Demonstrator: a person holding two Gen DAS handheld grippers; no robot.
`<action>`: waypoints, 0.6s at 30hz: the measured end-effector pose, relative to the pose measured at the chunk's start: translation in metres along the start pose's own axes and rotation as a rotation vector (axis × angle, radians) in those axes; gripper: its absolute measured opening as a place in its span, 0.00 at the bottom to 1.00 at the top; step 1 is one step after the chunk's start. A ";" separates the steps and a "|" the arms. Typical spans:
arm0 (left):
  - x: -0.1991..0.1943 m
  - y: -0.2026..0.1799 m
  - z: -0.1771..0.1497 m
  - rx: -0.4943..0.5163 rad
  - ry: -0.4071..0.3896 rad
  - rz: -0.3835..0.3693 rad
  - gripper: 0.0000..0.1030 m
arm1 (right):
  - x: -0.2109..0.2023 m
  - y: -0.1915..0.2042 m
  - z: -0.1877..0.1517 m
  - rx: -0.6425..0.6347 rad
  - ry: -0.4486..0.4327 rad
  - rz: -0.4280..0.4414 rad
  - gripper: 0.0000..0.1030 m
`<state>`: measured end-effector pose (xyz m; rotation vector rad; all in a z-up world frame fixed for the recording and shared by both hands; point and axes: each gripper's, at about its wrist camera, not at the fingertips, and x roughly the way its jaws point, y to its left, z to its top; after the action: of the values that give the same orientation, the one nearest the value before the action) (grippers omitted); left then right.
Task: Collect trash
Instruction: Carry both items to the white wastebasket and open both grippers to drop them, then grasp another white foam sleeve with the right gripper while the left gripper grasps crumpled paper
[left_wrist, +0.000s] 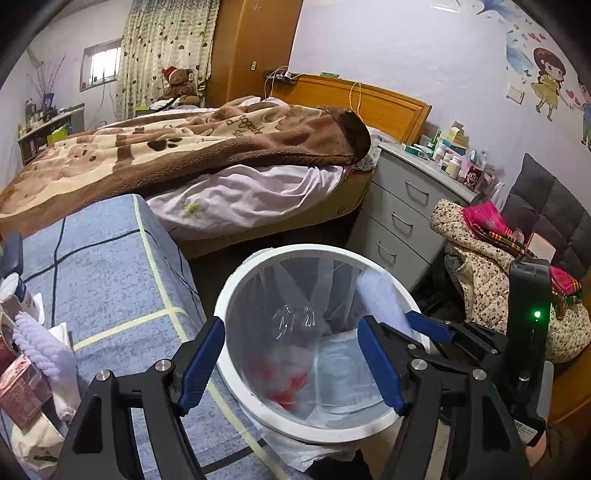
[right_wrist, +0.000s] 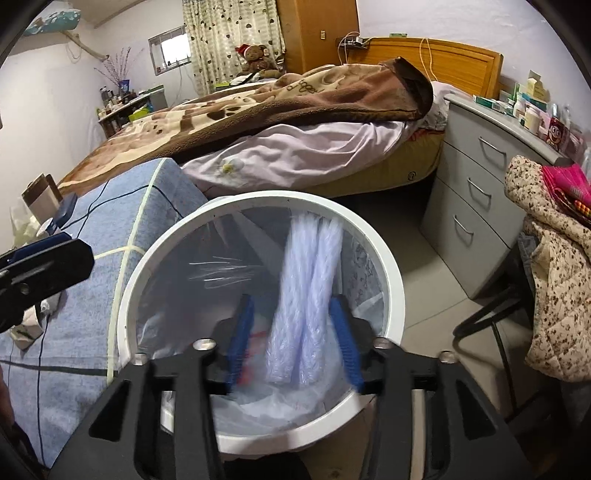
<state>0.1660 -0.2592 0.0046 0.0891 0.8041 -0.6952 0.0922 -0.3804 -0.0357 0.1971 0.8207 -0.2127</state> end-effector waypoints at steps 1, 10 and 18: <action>-0.001 0.001 0.000 -0.005 0.001 0.001 0.72 | -0.001 0.000 -0.001 0.001 -0.003 0.002 0.52; -0.029 0.017 -0.005 -0.018 -0.046 0.044 0.72 | -0.011 0.008 0.004 0.004 -0.037 0.011 0.53; -0.065 0.049 -0.016 -0.056 -0.088 0.117 0.72 | -0.023 0.035 0.008 -0.029 -0.095 0.064 0.62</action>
<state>0.1539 -0.1805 0.0290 0.0543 0.7276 -0.5617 0.0915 -0.3460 -0.0100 0.1841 0.7214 -0.1491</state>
